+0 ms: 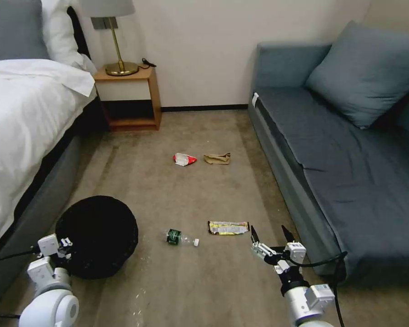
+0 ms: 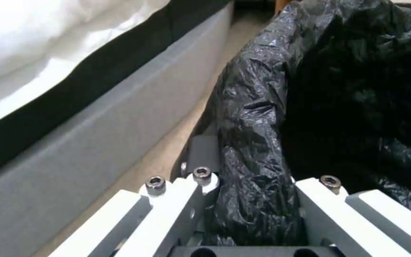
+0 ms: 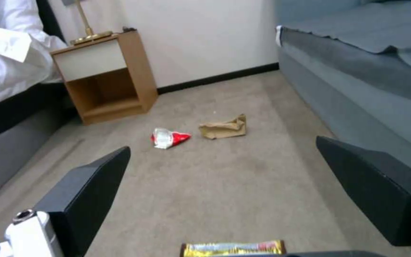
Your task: Pick up the trash bin, then pick up the garbage on the floor and place it into the trash bin.
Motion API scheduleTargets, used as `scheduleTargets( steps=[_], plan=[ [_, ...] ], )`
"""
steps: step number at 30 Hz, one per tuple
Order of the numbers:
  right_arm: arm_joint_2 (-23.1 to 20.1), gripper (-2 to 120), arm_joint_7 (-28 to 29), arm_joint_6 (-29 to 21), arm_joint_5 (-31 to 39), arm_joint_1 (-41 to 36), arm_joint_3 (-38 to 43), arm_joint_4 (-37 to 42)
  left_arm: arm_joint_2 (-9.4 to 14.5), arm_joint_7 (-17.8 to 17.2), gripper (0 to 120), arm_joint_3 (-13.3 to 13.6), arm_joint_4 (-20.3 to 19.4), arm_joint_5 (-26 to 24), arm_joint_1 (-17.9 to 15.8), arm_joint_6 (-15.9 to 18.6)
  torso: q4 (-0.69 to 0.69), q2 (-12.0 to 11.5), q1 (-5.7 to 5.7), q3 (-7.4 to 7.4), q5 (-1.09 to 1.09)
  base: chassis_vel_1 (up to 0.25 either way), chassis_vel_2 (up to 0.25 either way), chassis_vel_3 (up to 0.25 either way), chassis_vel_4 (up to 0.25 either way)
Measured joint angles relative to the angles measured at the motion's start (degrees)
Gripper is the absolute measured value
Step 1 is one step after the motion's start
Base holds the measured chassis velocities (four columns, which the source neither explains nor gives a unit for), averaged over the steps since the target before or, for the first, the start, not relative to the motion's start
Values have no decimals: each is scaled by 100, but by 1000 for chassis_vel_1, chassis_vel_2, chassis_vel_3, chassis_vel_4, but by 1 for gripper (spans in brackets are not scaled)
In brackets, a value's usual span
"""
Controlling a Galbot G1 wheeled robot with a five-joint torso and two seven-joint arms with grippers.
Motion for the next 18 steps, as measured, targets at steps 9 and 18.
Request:
scheduleTargets(
  steps=[9,18],
  plan=[
    [22,100,-20,-22,3,161,-50,-144,22,3,6,23,172,-14,-184,2,0,0,0,0,0,-113,103,112,-100],
    [36,100,-83,-31,18,325,-111,-272,44,6,6,33,269,-32,-305,15,0,-1,0,0,0,-30,25,30,-31]
  ],
)
